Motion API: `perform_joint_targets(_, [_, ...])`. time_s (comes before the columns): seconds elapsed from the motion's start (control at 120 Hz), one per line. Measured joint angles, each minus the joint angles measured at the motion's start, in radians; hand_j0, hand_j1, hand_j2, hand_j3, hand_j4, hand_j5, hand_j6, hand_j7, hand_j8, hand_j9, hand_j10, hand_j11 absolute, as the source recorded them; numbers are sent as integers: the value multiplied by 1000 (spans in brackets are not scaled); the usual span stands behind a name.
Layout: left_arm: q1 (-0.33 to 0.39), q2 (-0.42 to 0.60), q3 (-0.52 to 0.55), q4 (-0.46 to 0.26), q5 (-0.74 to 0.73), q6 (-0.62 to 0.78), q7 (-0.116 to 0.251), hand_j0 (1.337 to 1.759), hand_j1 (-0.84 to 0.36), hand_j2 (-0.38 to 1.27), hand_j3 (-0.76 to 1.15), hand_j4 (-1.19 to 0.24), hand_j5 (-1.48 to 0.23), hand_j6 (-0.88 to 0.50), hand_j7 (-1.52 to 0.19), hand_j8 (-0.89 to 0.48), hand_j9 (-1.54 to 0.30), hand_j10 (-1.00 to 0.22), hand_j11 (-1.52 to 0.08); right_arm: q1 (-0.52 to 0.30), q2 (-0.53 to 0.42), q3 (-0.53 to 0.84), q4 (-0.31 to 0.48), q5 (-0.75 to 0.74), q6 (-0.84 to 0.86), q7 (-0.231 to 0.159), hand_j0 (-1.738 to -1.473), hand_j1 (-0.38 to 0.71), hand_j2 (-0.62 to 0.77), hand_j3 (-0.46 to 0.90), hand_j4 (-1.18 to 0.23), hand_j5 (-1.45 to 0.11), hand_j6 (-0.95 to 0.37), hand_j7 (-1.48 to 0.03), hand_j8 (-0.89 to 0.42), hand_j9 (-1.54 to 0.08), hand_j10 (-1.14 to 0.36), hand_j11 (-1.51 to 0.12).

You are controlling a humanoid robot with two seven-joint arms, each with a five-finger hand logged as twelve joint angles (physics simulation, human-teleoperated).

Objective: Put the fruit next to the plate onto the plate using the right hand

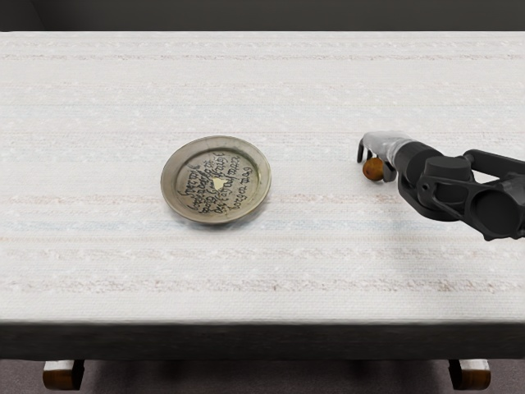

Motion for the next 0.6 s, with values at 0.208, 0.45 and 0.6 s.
perform_joint_targets(0.208, [0, 0, 0, 0, 0, 0, 0, 1658, 325, 4, 0, -20, -26, -20, -26, -20, -26, -20, -26, -2, 1, 1, 0, 0, 0, -3, -1652, 241, -81, 0, -563, -682, -512, -704, -343, -707, -315, -737])
perform_joint_targets(0.45, [0, 0, 0, 0, 0, 0, 0, 1658, 325, 5, 0, -20, -26, -20, -26, -20, -26, -20, -26, -6, 2, 0, 0, -6, -3, -7, -1643, 250, -95, -2, -619, -702, -500, -752, -327, -744, -290, -780])
perform_joint_targets(0.6, [0, 0, 0, 0, 0, 0, 0, 1658, 325, 5, 0, -20, -26, -20, -26, -20, -26, -20, -26, -6, 2, 0, 0, -4, -2, -9, -1639, 258, -94, -2, -628, -734, -477, -775, -304, -773, -272, -813])
